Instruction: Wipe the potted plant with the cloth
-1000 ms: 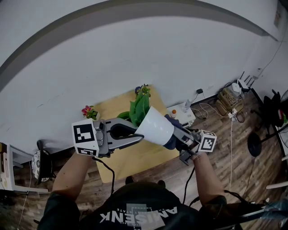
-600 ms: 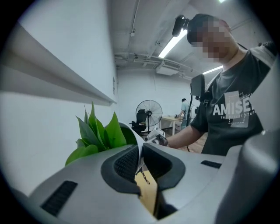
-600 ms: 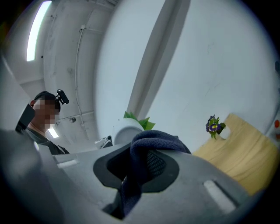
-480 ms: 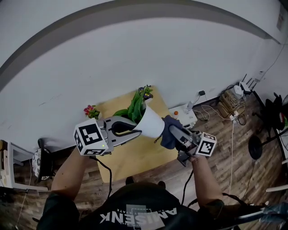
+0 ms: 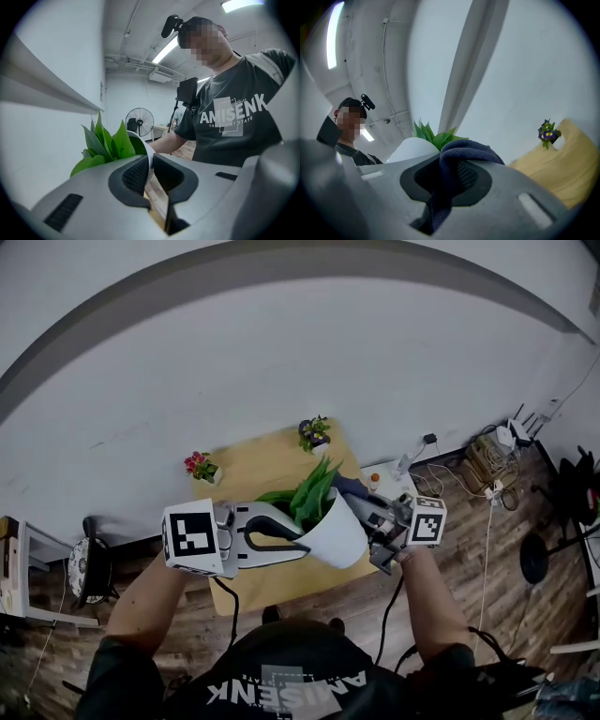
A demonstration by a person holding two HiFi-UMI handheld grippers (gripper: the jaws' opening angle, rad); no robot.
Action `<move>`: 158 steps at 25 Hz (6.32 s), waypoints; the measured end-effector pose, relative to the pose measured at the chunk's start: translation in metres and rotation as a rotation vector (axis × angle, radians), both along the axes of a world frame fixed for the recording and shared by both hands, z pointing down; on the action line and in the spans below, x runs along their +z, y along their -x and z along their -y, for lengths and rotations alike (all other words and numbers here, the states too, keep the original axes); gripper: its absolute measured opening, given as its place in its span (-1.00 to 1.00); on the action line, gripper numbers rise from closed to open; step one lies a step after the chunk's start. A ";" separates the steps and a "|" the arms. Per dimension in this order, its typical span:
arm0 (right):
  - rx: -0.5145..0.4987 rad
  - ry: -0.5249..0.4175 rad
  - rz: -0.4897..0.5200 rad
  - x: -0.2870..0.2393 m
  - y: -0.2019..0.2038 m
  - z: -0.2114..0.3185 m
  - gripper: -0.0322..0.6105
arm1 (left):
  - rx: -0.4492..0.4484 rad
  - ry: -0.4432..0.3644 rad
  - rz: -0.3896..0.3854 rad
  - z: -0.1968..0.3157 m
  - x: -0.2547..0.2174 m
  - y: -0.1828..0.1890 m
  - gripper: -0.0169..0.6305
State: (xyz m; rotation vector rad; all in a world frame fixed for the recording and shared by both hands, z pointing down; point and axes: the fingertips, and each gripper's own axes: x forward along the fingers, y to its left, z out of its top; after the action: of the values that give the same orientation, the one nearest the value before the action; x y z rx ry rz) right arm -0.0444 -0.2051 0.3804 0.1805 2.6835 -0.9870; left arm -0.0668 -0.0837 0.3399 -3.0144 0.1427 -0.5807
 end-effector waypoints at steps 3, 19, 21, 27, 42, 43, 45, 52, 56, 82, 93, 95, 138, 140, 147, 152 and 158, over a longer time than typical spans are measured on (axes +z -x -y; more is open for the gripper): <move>-0.101 0.049 0.038 0.003 0.006 -0.009 -0.76 | 0.014 0.019 0.013 -0.002 0.002 0.000 -0.84; -0.089 0.029 0.060 0.003 -0.008 -0.004 -0.76 | -0.049 0.048 0.142 0.019 0.047 0.004 -0.84; -0.074 0.010 0.041 0.004 -0.012 -0.006 -0.76 | -0.059 0.056 0.165 0.023 0.055 0.004 -0.84; -0.025 -0.081 0.007 0.000 -0.022 -0.017 -0.76 | -0.126 0.092 0.223 0.046 0.073 0.002 -0.84; 0.079 -0.262 -0.206 0.030 -0.013 -0.040 -0.76 | -0.321 0.328 0.320 0.100 0.095 -0.014 -0.84; 0.087 -0.272 -0.220 0.033 -0.012 -0.041 -0.76 | -0.338 0.339 0.324 0.104 0.096 -0.015 -0.84; 0.113 -0.286 -0.238 0.037 -0.011 -0.039 -0.76 | -0.364 0.349 0.340 0.112 0.097 -0.016 -0.85; 0.150 -0.354 -0.360 0.056 0.002 -0.038 -0.76 | -0.434 0.392 0.351 0.135 0.096 -0.018 -0.86; 0.171 -0.360 -0.378 0.060 0.008 -0.040 -0.76 | -0.458 0.417 0.339 0.139 0.098 -0.018 -0.86; 0.342 -0.322 -0.370 0.011 -0.013 -0.013 -0.76 | -0.661 0.201 0.704 0.139 0.203 0.084 -0.85; 0.515 -0.348 -0.372 -0.015 -0.041 -0.013 -0.76 | -0.619 0.074 0.785 0.140 0.276 0.076 -0.85; 0.563 -0.334 -0.379 -0.015 -0.051 -0.013 -0.76 | -0.587 0.038 0.816 0.138 0.284 0.071 -0.85; 0.625 -0.368 -0.388 -0.024 -0.072 -0.022 -0.76 | -0.763 0.072 0.420 0.121 0.235 0.051 -0.66; 0.607 -0.397 -0.403 -0.030 -0.067 -0.024 -0.76 | -0.853 0.101 0.268 0.118 0.203 0.058 -0.66; 0.571 -0.479 -0.396 -0.059 -0.043 -0.026 -0.76 | -1.049 0.033 -0.064 0.091 0.090 0.102 -0.67; 0.578 -0.510 -0.405 -0.072 -0.031 -0.027 -0.76 | -1.169 -0.106 -0.171 0.063 0.019 0.130 -0.68; 0.560 -0.557 -0.418 -0.081 -0.011 -0.030 -0.76 | -1.331 -0.209 -0.210 0.037 -0.026 0.166 -0.85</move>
State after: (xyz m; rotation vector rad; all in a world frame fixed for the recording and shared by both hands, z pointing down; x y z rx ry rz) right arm -0.0339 -0.1748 0.2997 -0.7070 3.0342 -0.1039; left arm -0.2330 -0.1208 0.3141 -2.3480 2.0749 -0.2131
